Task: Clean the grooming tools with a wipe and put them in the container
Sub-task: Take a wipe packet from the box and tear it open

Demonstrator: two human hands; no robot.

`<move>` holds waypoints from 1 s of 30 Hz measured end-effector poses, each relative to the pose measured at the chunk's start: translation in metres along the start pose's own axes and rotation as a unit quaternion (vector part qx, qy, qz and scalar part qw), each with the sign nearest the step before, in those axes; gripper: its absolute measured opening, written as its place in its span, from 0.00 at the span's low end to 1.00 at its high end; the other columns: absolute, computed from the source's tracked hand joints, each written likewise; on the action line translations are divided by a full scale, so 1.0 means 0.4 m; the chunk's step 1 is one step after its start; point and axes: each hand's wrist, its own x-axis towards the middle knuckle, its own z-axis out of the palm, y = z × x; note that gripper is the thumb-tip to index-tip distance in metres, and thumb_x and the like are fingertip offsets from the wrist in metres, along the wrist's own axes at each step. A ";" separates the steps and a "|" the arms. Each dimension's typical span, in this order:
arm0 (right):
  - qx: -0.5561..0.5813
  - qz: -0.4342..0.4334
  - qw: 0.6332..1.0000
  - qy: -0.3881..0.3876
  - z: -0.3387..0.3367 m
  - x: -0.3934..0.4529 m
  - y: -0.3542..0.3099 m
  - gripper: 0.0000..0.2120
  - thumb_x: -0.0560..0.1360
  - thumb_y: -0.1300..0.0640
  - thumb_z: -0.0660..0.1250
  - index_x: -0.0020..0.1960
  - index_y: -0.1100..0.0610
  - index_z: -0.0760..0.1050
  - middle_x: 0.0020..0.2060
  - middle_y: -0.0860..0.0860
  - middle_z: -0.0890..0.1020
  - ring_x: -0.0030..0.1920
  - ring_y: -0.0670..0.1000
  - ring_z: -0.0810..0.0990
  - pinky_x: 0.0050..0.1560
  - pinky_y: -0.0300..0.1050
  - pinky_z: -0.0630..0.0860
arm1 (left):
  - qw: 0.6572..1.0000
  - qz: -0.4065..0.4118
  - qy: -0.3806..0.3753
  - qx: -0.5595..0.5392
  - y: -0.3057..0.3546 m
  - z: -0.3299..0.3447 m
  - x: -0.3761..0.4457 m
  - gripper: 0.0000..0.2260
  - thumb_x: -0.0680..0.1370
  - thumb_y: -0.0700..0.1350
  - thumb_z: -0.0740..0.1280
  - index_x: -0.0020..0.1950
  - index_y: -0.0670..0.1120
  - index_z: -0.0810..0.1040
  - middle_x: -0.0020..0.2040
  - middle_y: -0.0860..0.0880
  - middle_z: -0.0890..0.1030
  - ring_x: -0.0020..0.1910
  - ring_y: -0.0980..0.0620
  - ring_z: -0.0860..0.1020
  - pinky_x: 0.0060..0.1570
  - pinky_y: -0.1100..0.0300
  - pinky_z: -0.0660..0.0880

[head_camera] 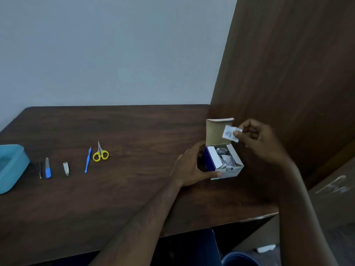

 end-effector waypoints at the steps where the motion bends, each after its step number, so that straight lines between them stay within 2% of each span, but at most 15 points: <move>1: 0.033 -0.019 0.999 0.012 -0.001 -0.008 -0.022 0.05 0.80 0.58 0.73 0.48 0.56 0.78 0.41 0.47 0.88 0.41 0.42 0.85 0.38 0.35 0.78 | 1.000 0.005 0.003 -0.008 0.000 -0.001 -0.001 0.46 0.66 0.70 0.80 0.79 0.62 0.64 0.73 0.60 0.78 0.65 0.61 0.79 0.65 0.50 0.80; 5: 0.123 -0.100 0.986 0.048 -0.001 -0.043 -0.123 0.05 0.81 0.58 0.71 0.51 0.59 0.77 0.41 0.56 0.87 0.38 0.47 0.84 0.36 0.38 0.77 | 1.000 0.019 0.011 -0.018 0.002 -0.005 -0.004 0.40 0.69 0.67 0.81 0.75 0.62 0.67 0.71 0.61 0.79 0.65 0.63 0.79 0.65 0.53 0.80; 8: 0.131 -0.103 0.986 0.032 0.014 -0.033 -0.151 0.07 0.81 0.59 0.71 0.53 0.63 0.77 0.40 0.62 0.85 0.36 0.50 0.83 0.35 0.41 0.77 | 0.999 0.029 0.009 -0.020 -0.005 0.001 -0.008 0.37 0.70 0.67 0.79 0.75 0.63 0.68 0.72 0.61 0.77 0.67 0.62 0.78 0.65 0.52 0.80; 13: 0.096 -0.020 0.995 0.019 0.052 -0.018 -0.100 0.11 0.81 0.52 0.73 0.54 0.59 0.77 0.41 0.54 0.87 0.38 0.52 0.85 0.40 0.47 0.77 | 0.997 0.074 0.023 -0.001 -0.009 0.013 -0.009 0.41 0.71 0.70 0.77 0.79 0.63 0.65 0.77 0.59 0.70 0.75 0.58 0.72 0.68 0.47 0.78; 16: 0.098 -0.007 0.995 0.030 0.084 -0.029 -0.084 0.09 0.81 0.53 0.73 0.54 0.58 0.78 0.40 0.53 0.87 0.36 0.51 0.85 0.40 0.47 0.78 | 0.994 0.091 0.042 0.041 -0.007 0.011 -0.007 0.33 0.76 0.70 0.71 0.79 0.65 0.68 0.82 0.54 0.65 0.80 0.55 0.66 0.72 0.40 0.74; 19: 0.094 -0.018 0.995 0.034 0.119 -0.044 -0.089 0.07 0.81 0.55 0.73 0.52 0.57 0.79 0.39 0.52 0.87 0.37 0.52 0.86 0.40 0.47 0.81 | 0.977 0.163 0.078 0.113 0.008 0.012 -0.020 0.20 0.82 0.61 0.70 0.73 0.59 0.78 0.79 0.50 0.69 0.76 0.50 0.70 0.70 0.43 0.73; 22: 0.113 -0.024 0.993 0.030 0.156 -0.057 -0.104 0.06 0.80 0.56 0.74 0.51 0.57 0.79 0.38 0.54 0.87 0.36 0.54 0.86 0.41 0.49 0.81 | 0.958 0.217 0.093 0.165 0.005 0.026 -0.030 0.12 0.83 0.52 0.71 0.66 0.53 0.85 0.70 0.47 0.77 0.66 0.47 0.76 0.62 0.47 0.74; 26: 0.130 -0.022 0.991 0.019 0.207 -0.068 -0.126 0.08 0.80 0.57 0.74 0.52 0.61 0.78 0.37 0.58 0.86 0.35 0.55 0.85 0.40 0.50 0.82 | 0.956 0.212 0.107 0.173 0.014 0.028 -0.041 0.13 0.83 0.51 0.71 0.66 0.50 0.84 0.64 0.45 0.79 0.61 0.45 0.76 0.57 0.49 0.73; 30: 0.144 -0.033 0.985 0.084 0.260 -0.102 -0.148 0.06 0.81 0.58 0.73 0.53 0.60 0.78 0.37 0.56 0.86 0.35 0.51 0.85 0.40 0.43 0.82 | 0.975 0.146 0.126 0.109 0.015 -0.074 -0.090 0.14 0.84 0.52 0.70 0.68 0.52 0.80 0.67 0.53 0.77 0.66 0.52 0.76 0.62 0.45 0.76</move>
